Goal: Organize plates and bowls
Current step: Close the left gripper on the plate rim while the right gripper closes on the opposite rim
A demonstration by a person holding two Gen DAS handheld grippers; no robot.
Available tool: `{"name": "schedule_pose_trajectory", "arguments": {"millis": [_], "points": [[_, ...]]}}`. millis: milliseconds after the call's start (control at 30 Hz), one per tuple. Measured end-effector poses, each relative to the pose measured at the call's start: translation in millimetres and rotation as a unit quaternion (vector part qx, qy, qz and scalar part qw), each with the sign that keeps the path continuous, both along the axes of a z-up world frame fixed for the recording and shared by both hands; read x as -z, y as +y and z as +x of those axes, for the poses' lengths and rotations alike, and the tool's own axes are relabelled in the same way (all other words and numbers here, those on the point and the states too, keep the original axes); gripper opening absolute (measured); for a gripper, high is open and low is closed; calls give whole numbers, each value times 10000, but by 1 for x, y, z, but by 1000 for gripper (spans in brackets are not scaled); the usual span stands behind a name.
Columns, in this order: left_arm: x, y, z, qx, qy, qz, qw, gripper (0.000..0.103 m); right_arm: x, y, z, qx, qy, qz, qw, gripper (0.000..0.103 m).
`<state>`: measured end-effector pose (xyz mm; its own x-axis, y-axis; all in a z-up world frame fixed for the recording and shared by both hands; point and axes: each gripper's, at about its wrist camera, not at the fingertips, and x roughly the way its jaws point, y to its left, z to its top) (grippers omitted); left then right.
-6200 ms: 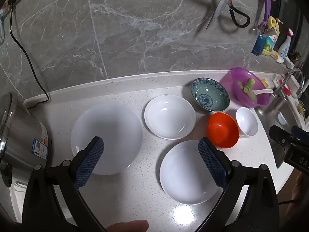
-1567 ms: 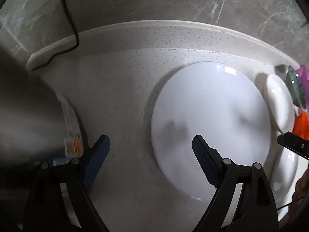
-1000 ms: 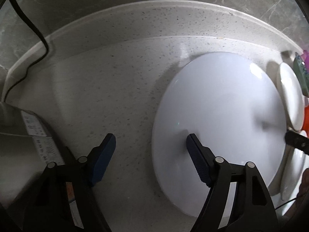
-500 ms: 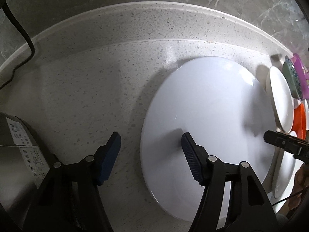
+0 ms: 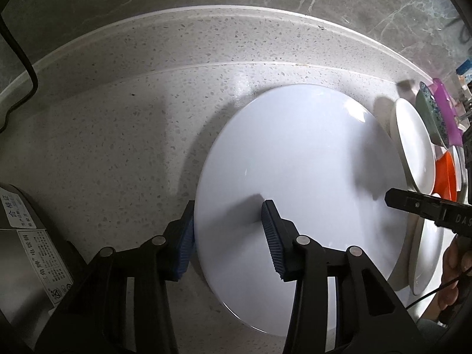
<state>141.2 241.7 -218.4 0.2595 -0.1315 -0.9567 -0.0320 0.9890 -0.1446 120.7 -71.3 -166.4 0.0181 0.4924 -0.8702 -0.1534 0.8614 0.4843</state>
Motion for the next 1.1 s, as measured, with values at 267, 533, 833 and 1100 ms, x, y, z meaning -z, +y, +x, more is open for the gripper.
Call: {"name": "schedule_pose_trajectory", "arguments": {"millis": [267, 533, 833, 1100], "points": [[-5, 9, -19, -87, -94, -55, 9999, 36, 2, -6, 3, -58, -161, -20, 9999, 20], [-4, 9, -21, -138, -111, -47, 9998, 35, 0, 0, 0, -184, -316, -115, 9993, 20], [-11, 8, -31, -213, -141, -30, 9997, 35, -4, 2, -3, -237, -368, -145, 9989, 21], [-38, -6, -50, -241, -324, -4, 9992, 35, -21, -6, -12, -192, -514, -76, 9985, 21]]}}
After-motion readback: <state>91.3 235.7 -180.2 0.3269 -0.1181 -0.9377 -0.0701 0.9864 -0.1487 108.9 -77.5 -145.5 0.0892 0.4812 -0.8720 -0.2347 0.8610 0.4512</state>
